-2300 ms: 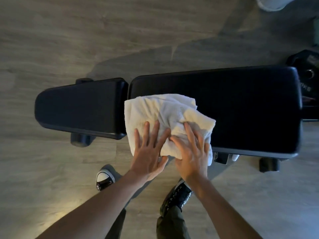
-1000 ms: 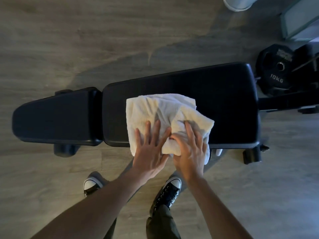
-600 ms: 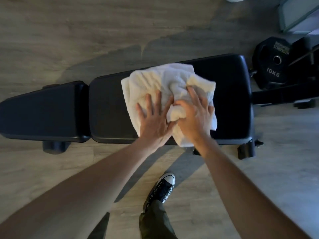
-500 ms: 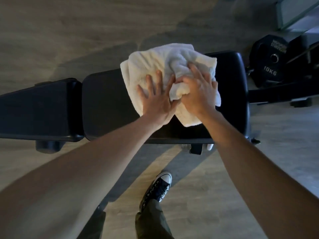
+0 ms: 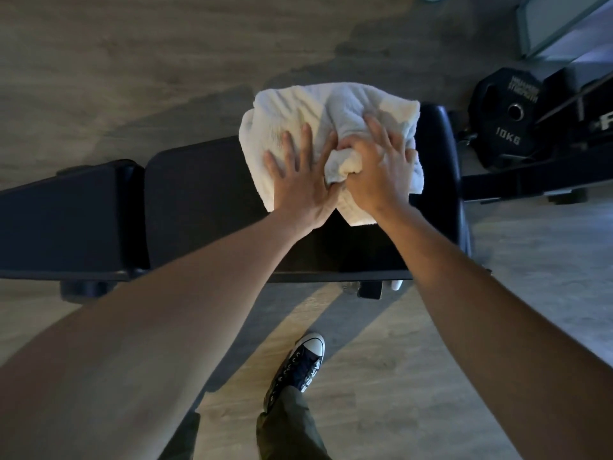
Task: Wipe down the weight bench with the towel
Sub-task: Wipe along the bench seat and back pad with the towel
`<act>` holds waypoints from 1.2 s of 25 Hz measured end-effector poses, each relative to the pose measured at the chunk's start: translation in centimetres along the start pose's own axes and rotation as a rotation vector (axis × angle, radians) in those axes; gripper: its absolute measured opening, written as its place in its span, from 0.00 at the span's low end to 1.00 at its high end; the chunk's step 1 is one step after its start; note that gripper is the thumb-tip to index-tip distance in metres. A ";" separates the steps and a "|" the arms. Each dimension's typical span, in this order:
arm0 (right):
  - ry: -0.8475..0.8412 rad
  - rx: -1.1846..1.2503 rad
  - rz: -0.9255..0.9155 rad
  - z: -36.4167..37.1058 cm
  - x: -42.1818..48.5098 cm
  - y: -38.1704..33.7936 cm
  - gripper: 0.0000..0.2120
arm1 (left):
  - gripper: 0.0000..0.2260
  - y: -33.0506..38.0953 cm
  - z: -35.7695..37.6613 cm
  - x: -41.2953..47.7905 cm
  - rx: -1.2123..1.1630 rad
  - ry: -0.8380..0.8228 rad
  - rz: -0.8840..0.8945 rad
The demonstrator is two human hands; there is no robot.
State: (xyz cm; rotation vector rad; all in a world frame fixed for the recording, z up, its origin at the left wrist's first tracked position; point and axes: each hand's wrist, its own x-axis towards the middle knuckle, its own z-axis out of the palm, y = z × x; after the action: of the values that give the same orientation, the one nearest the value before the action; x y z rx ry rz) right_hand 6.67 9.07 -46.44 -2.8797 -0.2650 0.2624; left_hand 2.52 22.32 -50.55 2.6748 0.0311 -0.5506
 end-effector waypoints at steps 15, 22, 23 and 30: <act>0.116 0.108 0.152 3.1 -19.7 0.4 0.19 | 0.40 1.1 7.8 -15.9 0.104 0.060 0.118; 0.191 0.117 0.119 1.0 -16.0 3.5 0.26 | 0.38 3.0 6.0 -10.8 0.046 0.126 0.264; 0.199 0.136 0.117 0.2 -14.4 4.2 0.30 | 0.39 3.4 5.5 -8.8 0.042 0.130 0.277; -0.045 -0.071 0.035 -2.9 -4.9 7.0 0.50 | 0.47 5.6 3.1 -0.9 -0.043 0.169 0.151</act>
State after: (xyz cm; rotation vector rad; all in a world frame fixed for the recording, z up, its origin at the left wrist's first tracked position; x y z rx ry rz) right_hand 3.58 0.77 -44.66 -2.9537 -0.2362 0.3310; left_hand 1.09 15.99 -50.65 2.6467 -0.1095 -0.2728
